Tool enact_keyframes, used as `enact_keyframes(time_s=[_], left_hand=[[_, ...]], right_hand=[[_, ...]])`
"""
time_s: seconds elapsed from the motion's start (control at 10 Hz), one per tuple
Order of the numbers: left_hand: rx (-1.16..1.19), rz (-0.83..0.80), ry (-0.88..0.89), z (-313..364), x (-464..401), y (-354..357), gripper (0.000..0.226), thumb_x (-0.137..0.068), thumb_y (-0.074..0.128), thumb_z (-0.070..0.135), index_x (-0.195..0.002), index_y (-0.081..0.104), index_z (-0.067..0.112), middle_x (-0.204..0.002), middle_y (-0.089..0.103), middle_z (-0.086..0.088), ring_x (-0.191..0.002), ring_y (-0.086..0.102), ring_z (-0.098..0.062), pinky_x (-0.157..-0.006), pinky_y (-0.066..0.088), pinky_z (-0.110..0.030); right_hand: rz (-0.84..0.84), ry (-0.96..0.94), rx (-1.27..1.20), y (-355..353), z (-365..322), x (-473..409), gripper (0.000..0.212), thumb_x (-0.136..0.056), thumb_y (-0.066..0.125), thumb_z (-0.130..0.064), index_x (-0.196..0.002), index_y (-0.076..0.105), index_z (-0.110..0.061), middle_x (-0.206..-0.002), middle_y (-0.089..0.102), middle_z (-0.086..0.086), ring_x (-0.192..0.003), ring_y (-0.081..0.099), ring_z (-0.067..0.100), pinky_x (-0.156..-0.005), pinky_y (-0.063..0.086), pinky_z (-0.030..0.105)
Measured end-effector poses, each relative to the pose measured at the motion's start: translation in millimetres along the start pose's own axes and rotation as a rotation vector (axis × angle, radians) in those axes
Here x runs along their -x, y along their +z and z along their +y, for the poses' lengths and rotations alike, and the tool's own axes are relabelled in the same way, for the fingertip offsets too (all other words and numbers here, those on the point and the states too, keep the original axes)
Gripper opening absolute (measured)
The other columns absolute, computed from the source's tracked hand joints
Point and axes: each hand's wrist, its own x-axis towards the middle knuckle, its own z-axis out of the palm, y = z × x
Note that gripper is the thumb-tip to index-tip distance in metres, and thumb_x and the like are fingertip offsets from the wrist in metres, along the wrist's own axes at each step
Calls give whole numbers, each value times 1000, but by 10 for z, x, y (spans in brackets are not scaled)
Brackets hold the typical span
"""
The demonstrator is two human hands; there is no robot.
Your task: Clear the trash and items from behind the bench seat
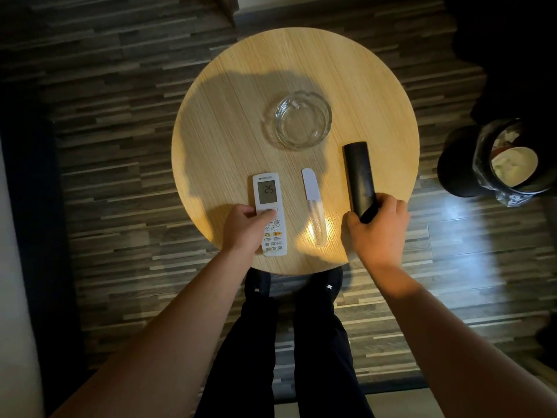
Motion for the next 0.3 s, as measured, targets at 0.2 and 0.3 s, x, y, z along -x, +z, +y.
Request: enact_keyframes(time_s=[0.2,0.3], left_hand=[[5,-15,8,-4,21,-55,23,-82,81,27,-92,63,15,-91,75,-1,-68,70,-8,-40,47,-15],[-75,3,1,41,26,-110,30,-85,74,30,-105,64,10,-96,75,-4,-76,69,-15,-55,49,-26]], right_hand=[[-31,55,-58,92,87,327,65,-78,81,-28,-132,51,-7,-127,53,15,-118,49,31,-97,48,47],[-89,86,-60,33,47,261,70,-76,83,-32,-133,50,-8,-129,51,14,-120,50,31,-99,48,49]])
